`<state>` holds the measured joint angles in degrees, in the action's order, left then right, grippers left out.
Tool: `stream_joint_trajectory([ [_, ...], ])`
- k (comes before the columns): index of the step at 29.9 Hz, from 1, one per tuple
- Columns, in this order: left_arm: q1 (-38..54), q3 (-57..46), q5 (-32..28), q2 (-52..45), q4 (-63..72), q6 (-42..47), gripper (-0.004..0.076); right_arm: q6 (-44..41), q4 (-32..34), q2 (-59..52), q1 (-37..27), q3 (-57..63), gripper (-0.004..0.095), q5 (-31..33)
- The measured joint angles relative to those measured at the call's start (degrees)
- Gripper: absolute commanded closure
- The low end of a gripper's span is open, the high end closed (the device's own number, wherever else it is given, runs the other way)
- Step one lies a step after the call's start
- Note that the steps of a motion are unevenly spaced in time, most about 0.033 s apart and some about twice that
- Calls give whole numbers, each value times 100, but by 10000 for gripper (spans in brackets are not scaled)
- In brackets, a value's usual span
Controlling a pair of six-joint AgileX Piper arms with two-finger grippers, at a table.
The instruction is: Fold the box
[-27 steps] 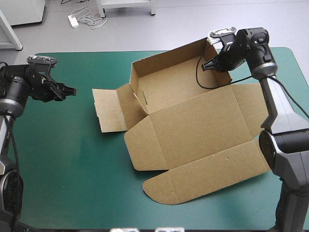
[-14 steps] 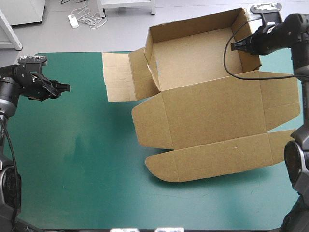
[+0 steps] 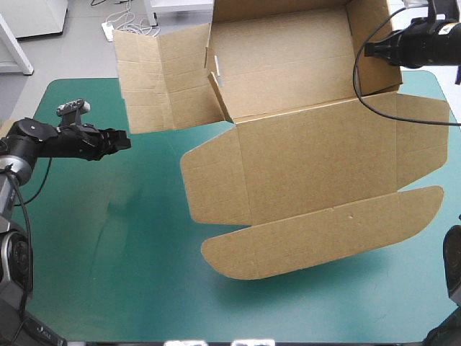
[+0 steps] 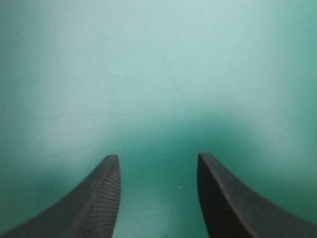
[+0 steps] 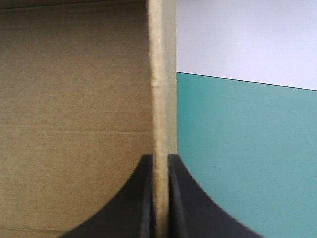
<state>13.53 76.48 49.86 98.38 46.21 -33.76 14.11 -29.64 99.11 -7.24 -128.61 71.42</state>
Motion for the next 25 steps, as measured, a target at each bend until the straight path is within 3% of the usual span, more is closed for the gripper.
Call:
stream_joint_trajectory([
  [7, -218, -111, 315, 258, 2988, -1546, 374, 66, -411, -4, 0, 33, 925, 0],
  [12, -614, -111, 421, 270, 4284, -2220, 374, 193, -414, -11, 140, 437, 925, -7],
  [17, -1064, -111, 600, 270, 4820, -2407, 374, 359, -298, 29, 449, 1056, 925, -13],
  [25, -1337, -111, 1609, 270, 4909, -2404, 374, 290, 282, 344, 559, 1264, 925, -279],
])
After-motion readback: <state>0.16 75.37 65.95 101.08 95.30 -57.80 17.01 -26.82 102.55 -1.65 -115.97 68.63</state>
